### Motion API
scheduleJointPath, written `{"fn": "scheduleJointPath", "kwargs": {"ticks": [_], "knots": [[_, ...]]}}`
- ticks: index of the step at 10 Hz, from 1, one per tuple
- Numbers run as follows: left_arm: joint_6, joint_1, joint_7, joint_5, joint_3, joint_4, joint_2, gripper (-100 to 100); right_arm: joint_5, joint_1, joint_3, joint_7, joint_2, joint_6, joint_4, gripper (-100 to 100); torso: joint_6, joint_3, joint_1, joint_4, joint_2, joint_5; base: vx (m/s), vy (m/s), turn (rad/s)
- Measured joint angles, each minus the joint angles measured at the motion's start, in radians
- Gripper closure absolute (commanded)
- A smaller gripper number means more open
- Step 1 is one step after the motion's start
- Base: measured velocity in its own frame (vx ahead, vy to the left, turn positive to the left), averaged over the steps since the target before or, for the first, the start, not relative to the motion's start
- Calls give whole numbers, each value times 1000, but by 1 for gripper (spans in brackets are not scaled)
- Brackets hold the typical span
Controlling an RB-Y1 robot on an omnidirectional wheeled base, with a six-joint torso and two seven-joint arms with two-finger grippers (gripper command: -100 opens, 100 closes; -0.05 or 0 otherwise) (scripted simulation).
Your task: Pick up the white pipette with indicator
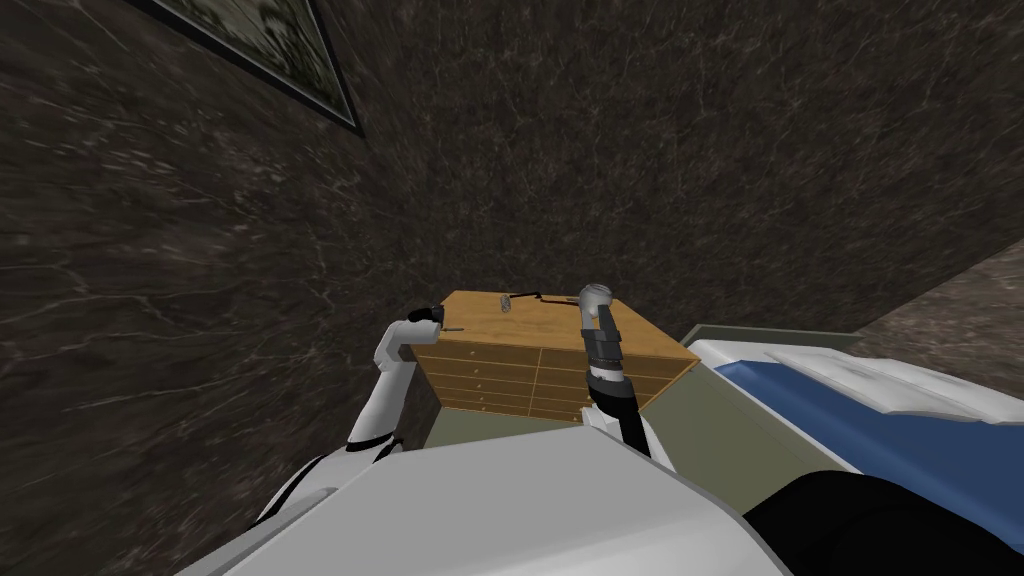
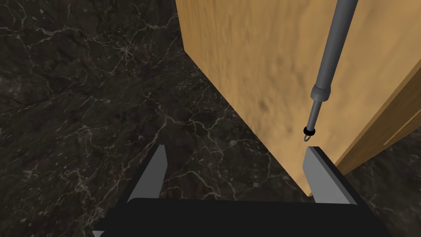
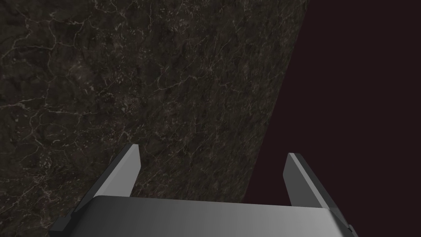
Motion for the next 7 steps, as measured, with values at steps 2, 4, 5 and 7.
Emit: {"fn": "scheduleJointPath", "kwargs": {"ticks": [2,4,5,7], "knots": [[61,-27,-9,9,10,31,5,-100,0,0,0,0,0,0,0,0,0,0,0,0,-1,0,46,-4,-28],[121,-63,-17,15,21,78,8,-100,0,0,0,0,0,0,0,0,0,-1,0,-1,-2,0,42,-2,-8],[141,-66,-17,14,21,81,7,-100,0,0,0,0,0,0,0,0,0,0,0,0,-1,0,35,-1,-37],[198,-90,-24,21,30,112,8,-100,0,0,0,0,0,0,0,0,0,-1,0,0,-1,0,48,3,-24]]}}
